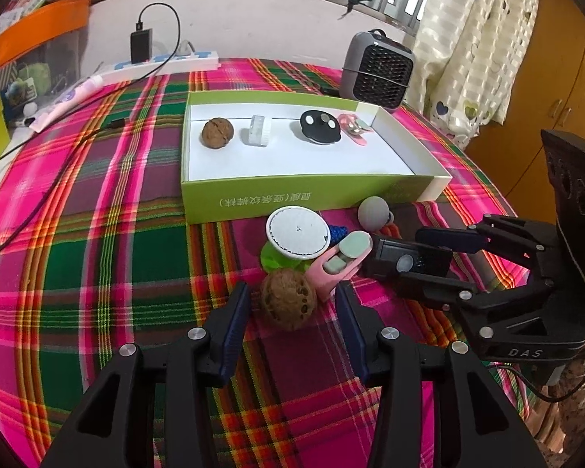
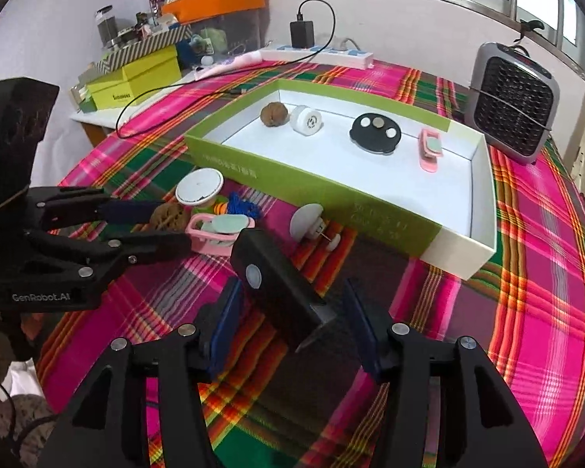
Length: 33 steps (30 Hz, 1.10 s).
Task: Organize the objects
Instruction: 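Move the right tool to the black flashlight while the left tool approaches the walnut, then close the right tool on the black flashlight while the left tool grips the walnut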
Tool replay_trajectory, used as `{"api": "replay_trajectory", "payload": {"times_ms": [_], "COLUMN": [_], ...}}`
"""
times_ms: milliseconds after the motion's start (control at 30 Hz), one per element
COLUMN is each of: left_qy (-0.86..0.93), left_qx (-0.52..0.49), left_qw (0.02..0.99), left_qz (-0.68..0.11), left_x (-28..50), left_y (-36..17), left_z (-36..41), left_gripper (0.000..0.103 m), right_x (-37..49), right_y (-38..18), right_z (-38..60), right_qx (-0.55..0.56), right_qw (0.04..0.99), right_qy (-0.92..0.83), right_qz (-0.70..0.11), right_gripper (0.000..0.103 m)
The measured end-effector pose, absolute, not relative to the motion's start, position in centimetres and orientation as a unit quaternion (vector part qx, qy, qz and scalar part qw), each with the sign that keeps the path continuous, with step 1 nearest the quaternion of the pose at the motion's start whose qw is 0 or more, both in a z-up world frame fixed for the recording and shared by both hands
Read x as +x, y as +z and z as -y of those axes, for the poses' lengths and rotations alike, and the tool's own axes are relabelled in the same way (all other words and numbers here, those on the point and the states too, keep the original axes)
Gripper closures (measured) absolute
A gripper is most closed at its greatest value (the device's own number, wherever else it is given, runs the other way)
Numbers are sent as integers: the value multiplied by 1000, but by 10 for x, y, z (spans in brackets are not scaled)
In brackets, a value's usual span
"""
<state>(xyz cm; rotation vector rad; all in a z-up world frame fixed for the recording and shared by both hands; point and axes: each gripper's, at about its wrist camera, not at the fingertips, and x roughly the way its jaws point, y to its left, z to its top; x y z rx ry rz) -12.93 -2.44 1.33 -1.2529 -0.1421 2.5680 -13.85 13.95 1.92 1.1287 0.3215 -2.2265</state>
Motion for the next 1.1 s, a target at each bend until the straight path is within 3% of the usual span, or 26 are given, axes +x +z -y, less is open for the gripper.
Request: {"api": "replay_trajectory", "payload": {"times_ms": [333, 400, 600, 933, 1100], "left_qy": [890, 891, 891, 891, 891], "left_qx": [-430, -430, -430, -430, -430], "left_qw": [136, 134, 131, 131, 132], "left_qz": [60, 59, 57, 56, 55], "left_x": [-129, -129, -129, -128, -128], "left_y": [12, 12, 12, 12, 12], "left_z": [29, 29, 29, 28, 28], "left_gripper": [61, 66, 74, 74, 74], "right_x": [-137, -137, -135, -134, -134], "right_y": [18, 18, 19, 20, 19], "right_z": [-136, -136, -135, -136, -137], "right_qx": [422, 421, 420, 417, 416], "right_qw": [301, 300, 303, 306, 306], "right_qy": [-845, -846, -845, -845, -846], "right_qz": [-131, -131, -133, -133, -133], "right_gripper": [49, 50, 58, 76, 77]}}
